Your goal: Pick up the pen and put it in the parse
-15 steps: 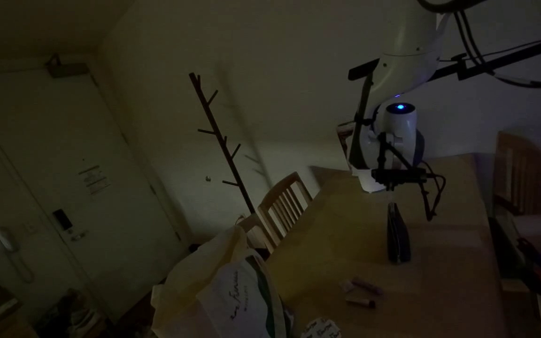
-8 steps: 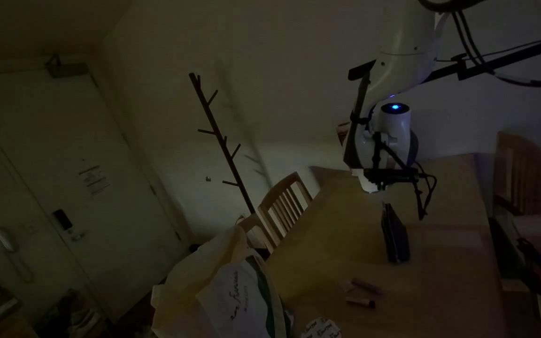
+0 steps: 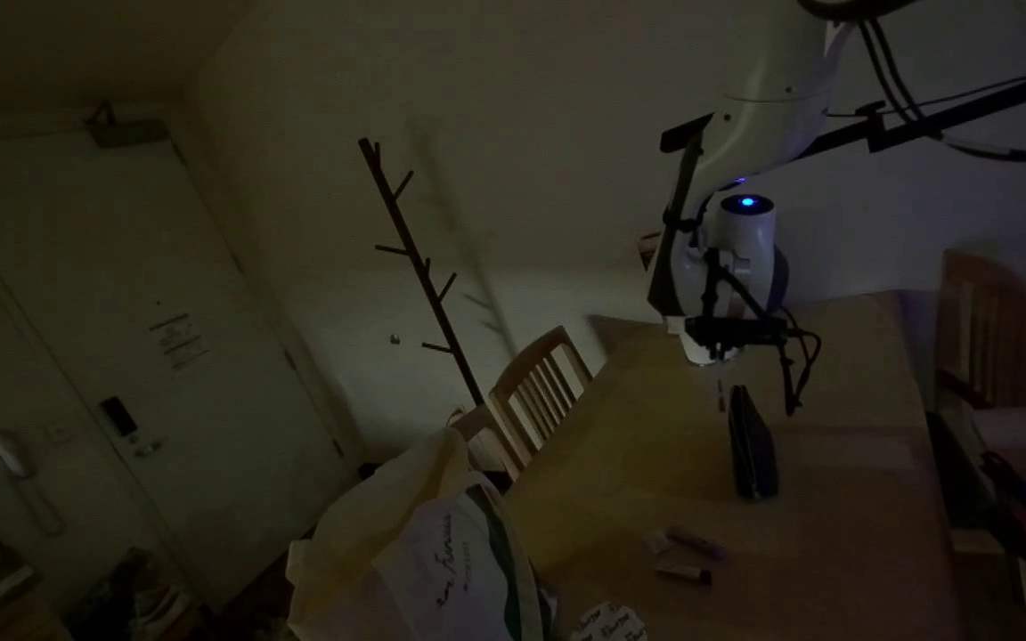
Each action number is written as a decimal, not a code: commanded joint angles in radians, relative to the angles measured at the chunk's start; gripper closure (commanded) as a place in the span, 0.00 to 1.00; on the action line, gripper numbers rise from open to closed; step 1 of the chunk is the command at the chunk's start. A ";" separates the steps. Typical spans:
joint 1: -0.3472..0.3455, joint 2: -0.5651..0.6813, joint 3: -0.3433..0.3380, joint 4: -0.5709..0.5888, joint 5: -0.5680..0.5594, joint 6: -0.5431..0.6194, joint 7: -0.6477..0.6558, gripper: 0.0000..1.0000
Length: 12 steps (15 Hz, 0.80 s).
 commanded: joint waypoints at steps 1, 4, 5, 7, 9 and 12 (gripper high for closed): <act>-0.048 0.006 0.044 -0.005 0.002 0.017 0.009 0.97; -0.083 0.011 0.080 0.001 -0.003 0.029 0.008 0.97; -0.095 0.010 0.093 0.002 -0.004 0.030 0.008 0.97; -0.123 0.009 0.122 0.004 -0.007 0.021 0.006 0.97; -0.148 0.010 0.148 0.004 -0.008 0.024 0.005 0.97; -0.140 0.025 0.138 -0.008 0.005 0.072 0.010 0.97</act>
